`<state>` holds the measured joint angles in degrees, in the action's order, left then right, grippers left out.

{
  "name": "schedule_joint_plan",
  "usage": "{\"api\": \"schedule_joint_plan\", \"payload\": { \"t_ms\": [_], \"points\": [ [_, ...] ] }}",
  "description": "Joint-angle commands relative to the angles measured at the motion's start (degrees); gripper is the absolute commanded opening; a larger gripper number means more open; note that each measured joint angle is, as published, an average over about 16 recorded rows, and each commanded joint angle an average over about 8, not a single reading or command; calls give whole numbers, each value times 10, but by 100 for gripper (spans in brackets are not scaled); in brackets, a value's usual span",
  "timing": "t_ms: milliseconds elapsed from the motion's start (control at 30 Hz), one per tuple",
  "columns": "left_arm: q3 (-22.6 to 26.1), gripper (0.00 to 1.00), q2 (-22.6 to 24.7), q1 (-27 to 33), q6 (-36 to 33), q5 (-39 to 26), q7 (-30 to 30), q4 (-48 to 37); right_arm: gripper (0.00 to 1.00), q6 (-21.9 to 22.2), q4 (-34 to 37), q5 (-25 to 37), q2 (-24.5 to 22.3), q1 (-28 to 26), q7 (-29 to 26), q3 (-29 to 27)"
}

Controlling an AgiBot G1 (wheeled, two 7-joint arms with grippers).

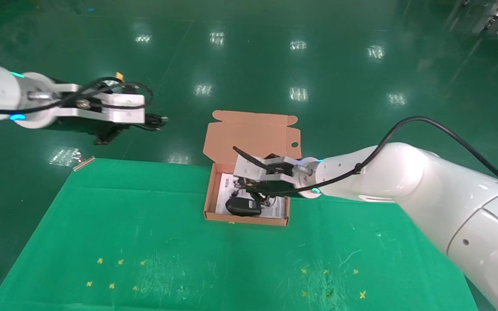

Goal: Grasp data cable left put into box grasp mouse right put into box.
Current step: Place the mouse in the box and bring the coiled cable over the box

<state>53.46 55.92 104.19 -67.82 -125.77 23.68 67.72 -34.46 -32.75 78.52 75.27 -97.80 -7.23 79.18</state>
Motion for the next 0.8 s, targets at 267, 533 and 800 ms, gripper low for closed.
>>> {"api": "schedule_joint_plan", "payload": {
  "t_ms": [267,533,800],
  "points": [
    [4,0,53,-45,79,17,-33,-52,100,20,-52,23,-72,-24,-13,5],
    [7,0,127,-72,166,38,-94,-156,100,30,-107,69,-147,-54,-62,23],
    [7,0,200,-85,223,91,-187,-272,100,35,-161,123,-207,-73,-116,44]
  ]
}}
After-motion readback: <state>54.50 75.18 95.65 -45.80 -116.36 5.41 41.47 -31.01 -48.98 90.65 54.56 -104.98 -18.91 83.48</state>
